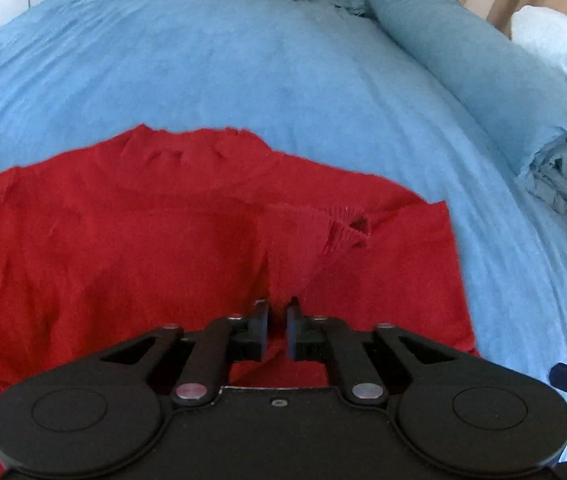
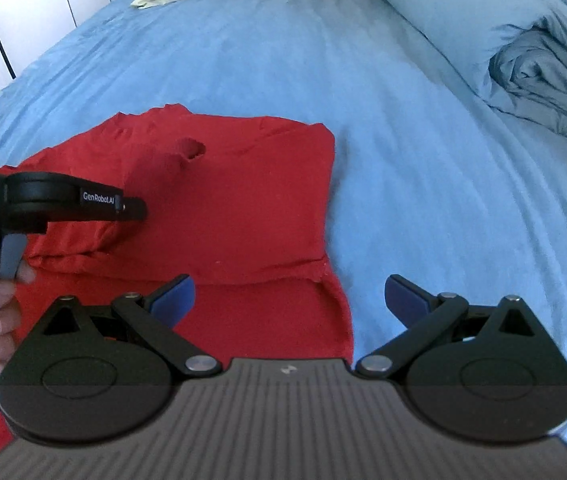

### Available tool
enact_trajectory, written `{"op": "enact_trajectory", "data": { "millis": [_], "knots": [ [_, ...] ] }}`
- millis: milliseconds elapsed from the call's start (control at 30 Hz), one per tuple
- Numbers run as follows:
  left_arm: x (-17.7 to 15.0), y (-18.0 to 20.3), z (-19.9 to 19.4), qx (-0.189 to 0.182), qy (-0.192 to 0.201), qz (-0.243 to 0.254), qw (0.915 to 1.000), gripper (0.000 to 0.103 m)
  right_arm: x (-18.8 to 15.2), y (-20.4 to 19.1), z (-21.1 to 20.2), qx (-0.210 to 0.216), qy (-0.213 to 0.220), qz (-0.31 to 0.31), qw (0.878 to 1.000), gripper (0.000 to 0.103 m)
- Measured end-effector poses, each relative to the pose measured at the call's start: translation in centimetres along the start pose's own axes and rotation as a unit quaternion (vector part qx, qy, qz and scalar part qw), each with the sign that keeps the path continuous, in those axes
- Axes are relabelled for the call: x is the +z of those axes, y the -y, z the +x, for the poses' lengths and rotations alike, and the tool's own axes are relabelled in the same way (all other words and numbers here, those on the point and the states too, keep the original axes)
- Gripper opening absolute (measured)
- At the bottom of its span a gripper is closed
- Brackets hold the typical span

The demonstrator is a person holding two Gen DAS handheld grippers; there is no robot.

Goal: Fold small clothes

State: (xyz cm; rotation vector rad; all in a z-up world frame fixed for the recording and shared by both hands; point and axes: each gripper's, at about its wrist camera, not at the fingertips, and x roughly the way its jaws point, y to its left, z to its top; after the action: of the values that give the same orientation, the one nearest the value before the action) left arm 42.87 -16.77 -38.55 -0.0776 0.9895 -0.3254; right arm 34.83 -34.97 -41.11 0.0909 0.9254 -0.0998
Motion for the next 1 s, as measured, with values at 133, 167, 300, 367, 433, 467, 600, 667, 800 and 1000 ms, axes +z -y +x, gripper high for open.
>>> {"op": "enact_trajectory", "data": {
  "millis": [133, 167, 300, 367, 433, 467, 600, 667, 800, 1000],
  "knots": [
    [0.7, -1.1, -3.4, -0.007, 0.04, 0.007, 0.9991, 0.086, 0.2, -1.2, -0.4, 0.017, 0.006, -0.003, 1.0, 0.103],
    [1.0, -1.5, -4.3, -0.003, 0.048, 0.005, 0.9988, 0.092, 0.6, -1.6, -0.4, 0.023, 0.007, -0.005, 1.0, 0.103],
    [2.1, -5.3, -8.3, 0.031, 0.073, -0.034, 0.9963, 0.096, 2.2, -2.7, -0.8, 0.067, 0.008, 0.01, 0.998, 0.103],
    [2.2, -7.8, -9.8, 0.044, 0.073, -0.054, 0.9949, 0.096, 3.1, -3.4, -0.6, 0.094, -0.003, 0.037, 0.995, 0.103],
    [1.9, -10.0, -10.8, 0.057, 0.069, -0.071, 0.9935, 0.096, 3.8, -4.1, 0.2, 0.113, -0.023, 0.068, 0.991, 0.103],
    [1.7, -11.1, -11.3, 0.062, 0.067, -0.08, 0.9926, 0.096, 4.0, -4.5, 0.8, 0.118, -0.032, 0.086, 0.989, 0.103],
    [0.3, -14.3, -11.7, 0.081, 0.059, -0.093, 0.9906, 0.096, 4.0, -5.8, 3.3, 0.124, -0.042, 0.135, 0.982, 0.098],
    [-0.2, -15.1, -11.4, 0.091, 0.052, -0.092, 0.9902, 0.096, 3.7, -6.3, 4.7, 0.116, -0.046, 0.153, 0.98, 0.095],
    [-1.1, -15.9, -11.7, 0.098, 0.055, -0.091, 0.9895, 0.096, 3.3, -7.0, 6.7, 0.082, -0.059, 0.194, 0.976, 0.083],
    [-1.0, -16.9, -11.5, 0.085, 0.051, -0.096, 0.9905, 0.095, 2.8, -6.7, 7.2, 0.041, -0.034, 0.262, 0.964, 0.069]
  ]
}}
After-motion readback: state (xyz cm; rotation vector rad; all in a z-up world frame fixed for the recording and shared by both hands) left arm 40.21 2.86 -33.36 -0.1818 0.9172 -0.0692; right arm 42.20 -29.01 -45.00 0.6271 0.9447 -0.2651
